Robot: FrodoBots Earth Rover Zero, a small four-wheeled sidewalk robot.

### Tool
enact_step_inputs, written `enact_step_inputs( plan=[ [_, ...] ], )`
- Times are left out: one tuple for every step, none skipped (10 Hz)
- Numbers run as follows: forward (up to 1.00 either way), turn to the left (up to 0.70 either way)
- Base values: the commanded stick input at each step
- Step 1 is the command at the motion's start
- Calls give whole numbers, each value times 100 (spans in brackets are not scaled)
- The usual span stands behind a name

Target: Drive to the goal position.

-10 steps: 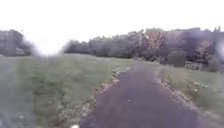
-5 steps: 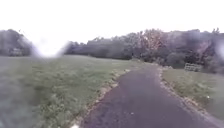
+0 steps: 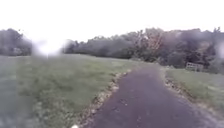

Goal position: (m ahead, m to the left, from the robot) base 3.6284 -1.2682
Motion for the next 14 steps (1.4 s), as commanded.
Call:
enact_step_inputs(
  plan=[
    [70, -14],
    [70, -14],
    [70, -14],
    [70, -14],
    [70, -14],
    [70, -14],
    [70, -14],
    [70, -14],
    [70, -14],
    [70, -14],
    [70, -14],
    [70, -14],
    [70, -14],
    [70, -14]
  ],
)
